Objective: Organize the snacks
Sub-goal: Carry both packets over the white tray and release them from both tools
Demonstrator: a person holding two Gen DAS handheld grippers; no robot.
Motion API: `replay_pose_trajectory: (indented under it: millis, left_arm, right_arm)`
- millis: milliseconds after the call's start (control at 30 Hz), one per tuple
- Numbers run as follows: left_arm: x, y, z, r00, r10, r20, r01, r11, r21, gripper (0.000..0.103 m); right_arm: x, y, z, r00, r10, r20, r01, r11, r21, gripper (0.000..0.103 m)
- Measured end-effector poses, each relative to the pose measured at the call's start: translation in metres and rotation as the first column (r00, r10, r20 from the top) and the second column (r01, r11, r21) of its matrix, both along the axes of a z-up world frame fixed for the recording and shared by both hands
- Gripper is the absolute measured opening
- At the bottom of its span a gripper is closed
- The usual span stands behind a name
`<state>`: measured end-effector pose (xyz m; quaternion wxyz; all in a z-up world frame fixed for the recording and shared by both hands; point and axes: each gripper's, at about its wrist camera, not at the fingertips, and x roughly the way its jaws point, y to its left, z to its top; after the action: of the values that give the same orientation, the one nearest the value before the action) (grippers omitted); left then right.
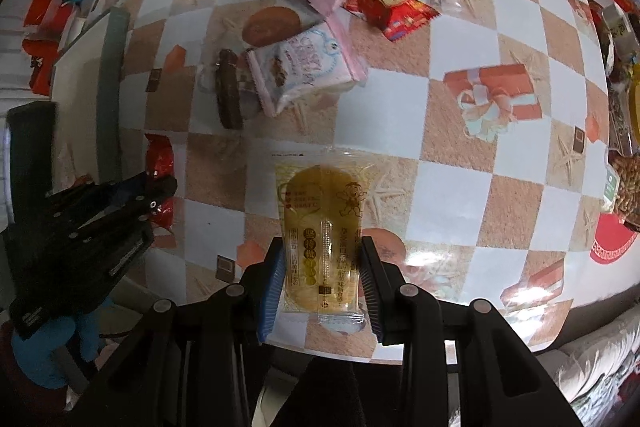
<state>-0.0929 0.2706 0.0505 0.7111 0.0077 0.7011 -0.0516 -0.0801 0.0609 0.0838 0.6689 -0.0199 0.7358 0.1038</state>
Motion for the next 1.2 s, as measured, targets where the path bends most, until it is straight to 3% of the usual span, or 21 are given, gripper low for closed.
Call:
replay_pose_trajectory:
  millis: [167,333,667,1067,1100,1167,1200]
  left_arm:
    - [-0.004,0.026,0.038,0.993,0.079,0.093,-0.078,0.997,-0.022,0.021]
    - [-0.011,0.076,0.057,0.974,0.185,0.135,-0.185,0.983,-0.008,0.021]
    - [-0.026,0.173,0.05,0.933,0.342,0.111,-0.351,0.934,0.069,0.021]
    - [-0.045,0.211,0.023,0.926,0.374,0.055,-0.378,0.918,0.123,0.023]
    - [-0.045,0.212,0.022,0.927,0.372,0.054,-0.376,0.918,0.124,0.025]
    - [-0.047,0.214,0.022,0.929,0.365,0.057,-0.369,0.921,0.121,0.04]
    - [-0.048,0.214,0.022,0.929,0.365,0.059,-0.37,0.921,0.124,0.054]
  right_arm:
    - [0.001,0.021,0.012,0.999,0.042,0.013,-0.042,0.999,0.028,0.038]
    - [0.008,0.068,0.028,0.991,0.129,0.039,-0.131,0.99,0.058,0.038]
    - [0.013,0.182,0.025,0.953,0.297,0.063,-0.303,0.946,0.118,0.038]
    - [0.013,0.268,-0.009,0.92,0.391,-0.003,-0.386,0.91,0.154,0.038]
    - [0.013,0.272,-0.014,0.919,0.395,-0.012,-0.389,0.909,0.152,0.038]
    - [0.012,0.276,-0.021,0.914,0.405,-0.023,-0.398,0.906,0.141,0.038]
    - [0.013,0.277,-0.024,0.913,0.407,-0.03,-0.399,0.907,0.136,0.038]
